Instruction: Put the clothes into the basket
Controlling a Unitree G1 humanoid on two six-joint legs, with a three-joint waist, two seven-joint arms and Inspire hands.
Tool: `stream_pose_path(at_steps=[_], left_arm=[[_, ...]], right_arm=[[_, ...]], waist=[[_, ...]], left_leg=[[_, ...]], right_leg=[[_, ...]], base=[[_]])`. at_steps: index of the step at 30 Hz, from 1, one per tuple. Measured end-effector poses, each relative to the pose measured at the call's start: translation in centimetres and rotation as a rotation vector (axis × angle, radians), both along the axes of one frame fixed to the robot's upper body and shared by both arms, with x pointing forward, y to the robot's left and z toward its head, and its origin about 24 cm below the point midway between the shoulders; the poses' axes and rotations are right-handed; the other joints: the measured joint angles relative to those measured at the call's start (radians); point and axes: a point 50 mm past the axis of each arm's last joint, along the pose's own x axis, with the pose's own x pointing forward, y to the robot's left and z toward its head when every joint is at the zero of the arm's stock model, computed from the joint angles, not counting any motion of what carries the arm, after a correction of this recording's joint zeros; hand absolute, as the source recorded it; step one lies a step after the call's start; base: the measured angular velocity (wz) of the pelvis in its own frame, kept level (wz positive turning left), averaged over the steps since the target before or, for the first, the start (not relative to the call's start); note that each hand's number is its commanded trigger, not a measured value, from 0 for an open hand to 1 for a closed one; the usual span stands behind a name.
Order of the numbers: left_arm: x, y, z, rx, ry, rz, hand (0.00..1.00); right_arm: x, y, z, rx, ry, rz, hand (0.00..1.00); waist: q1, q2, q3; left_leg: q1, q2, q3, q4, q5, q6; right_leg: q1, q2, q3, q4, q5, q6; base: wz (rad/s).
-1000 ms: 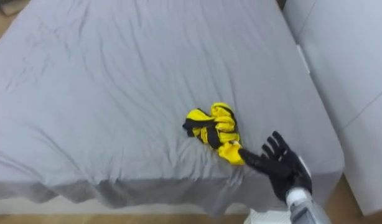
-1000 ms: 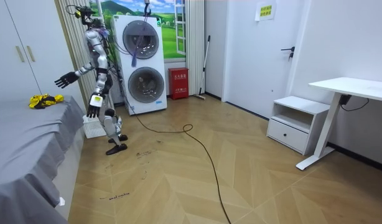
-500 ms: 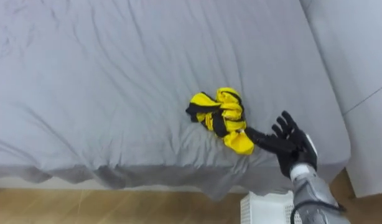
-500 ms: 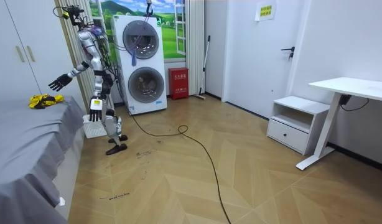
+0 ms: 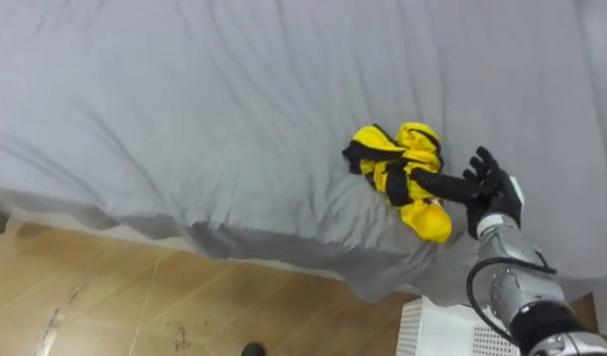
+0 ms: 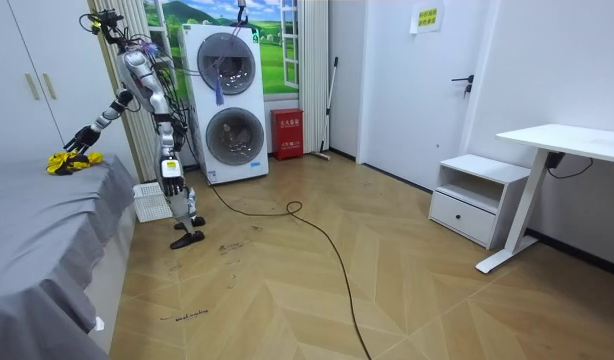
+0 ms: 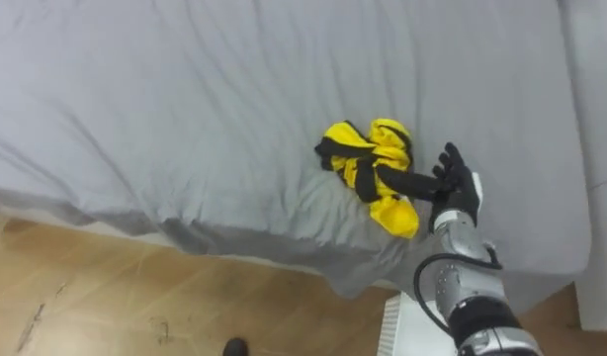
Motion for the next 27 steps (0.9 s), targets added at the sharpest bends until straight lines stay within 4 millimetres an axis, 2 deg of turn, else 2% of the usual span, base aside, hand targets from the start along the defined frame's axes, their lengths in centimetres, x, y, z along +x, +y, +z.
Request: stream_pose_path(at_steps=[6, 10, 12, 14, 19, 20, 21, 22, 24, 27], left_arm=[[0.4, -0.1, 0.0, 0.000, 0.009, -0.017, 0.00], [1.2, -0.2, 0.2, 0.000, -0.002, -0.024, 0.00], [1.3, -0.4, 0.2, -0.001, -0.002, -0.042, 0.00], [1.4, -1.0, 0.1, -0.021, -0.004, -0.039, 0.00], [1.5, -1.2, 0.1, -0.025, -0.006, -0.044, 0.00], [1.6, -1.3, 0.1, -0.027, -0.007, -0.050, 0.00], [1.6, -1.3, 0.1, -0.026, -0.008, -0.054, 0.00], [1.6, -1.4, 0.1, -0.027, -0.010, -0.057, 0.00], [1.6, -1.4, 0.1, -0.027, -0.010, -0.063, 0.00], [1.5, -1.1, 0.1, -0.017, -0.004, -0.076, 0.00]], right_arm=[[0.5, -0.7, 0.6, -0.013, 0.008, -0.033, 0.00], [0.3, -1.3, 0.3, -0.027, 0.044, -0.063, 0.00], [0.3, -1.4, 0.3, -0.029, 0.046, -0.066, 0.00], [0.7, -2.2, 1.1, -0.054, 0.028, -0.085, 0.00], [1.1, -3.0, 2.0, -0.090, 0.033, -0.160, 0.00], [1.2, -3.1, 2.2, -0.093, 0.030, -0.173, 0.14], [1.3, -3.1, 2.3, -0.095, 0.028, -0.179, 0.75], [1.3, -3.3, 2.4, -0.101, 0.028, -0.193, 1.00], [1.4, -3.6, 2.6, -0.124, 0.039, -0.205, 1.00], [1.4, -4.3, 2.8, -0.200, 0.067, -0.223, 1.00]], waist=[[0.022, 0.002, 0.0024], [0.039, 0.009, 0.0091], [0.041, 0.017, 0.0144], [0.042, 0.031, 0.0217], [0.051, 0.041, 0.0251], [0.055, 0.044, 0.0271], [0.058, 0.048, 0.0287], [0.065, 0.053, 0.0294], [0.077, 0.063, 0.0286], [0.100, 0.065, 0.0275]], left_leg=[[-0.059, -0.005, -0.019, 0.018, 0.002, 0.004], [-0.103, -0.007, -0.029, 0.035, 0.005, 0.008], [-0.121, -0.010, -0.029, 0.039, 0.008, 0.011], [-0.147, -0.020, -0.029, 0.044, 0.013, 0.018], [-0.170, -0.031, -0.027, 0.051, 0.019, 0.028], [-0.170, -0.035, -0.027, 0.051, 0.021, 0.031], [-0.170, -0.037, -0.027, 0.051, 0.022, 0.032], [-0.170, -0.039, -0.027, 0.050, 0.024, 0.035], [-0.170, -0.041, -0.026, 0.048, 0.026, 0.038], [-0.176, -0.043, -0.028, 0.036, 0.035, 0.036]], right_leg=[[-0.049, -0.005, -0.013, 0.014, 0.001, 0.002], [-0.092, -0.010, -0.027, 0.037, 0.000, 0.003], [-0.115, -0.016, -0.026, 0.052, -0.001, 0.004], [-0.151, -0.030, -0.024, 0.081, -0.008, 0.010], [-0.188, -0.048, -0.026, 0.119, -0.013, 0.016], [-0.189, -0.050, -0.025, 0.122, -0.014, 0.018], [-0.190, -0.050, -0.025, 0.123, -0.014, 0.018], [-0.190, -0.050, -0.025, 0.124, -0.014, 0.019], [-0.191, -0.052, -0.025, 0.126, -0.013, 0.020], [-0.203, -0.054, -0.026, 0.133, -0.013, 0.020]], base=[[0.09], [0.07], [0.00], [0.00], [0.01], [0.04], [0.00], [0.00], [0.00], [0.04]])
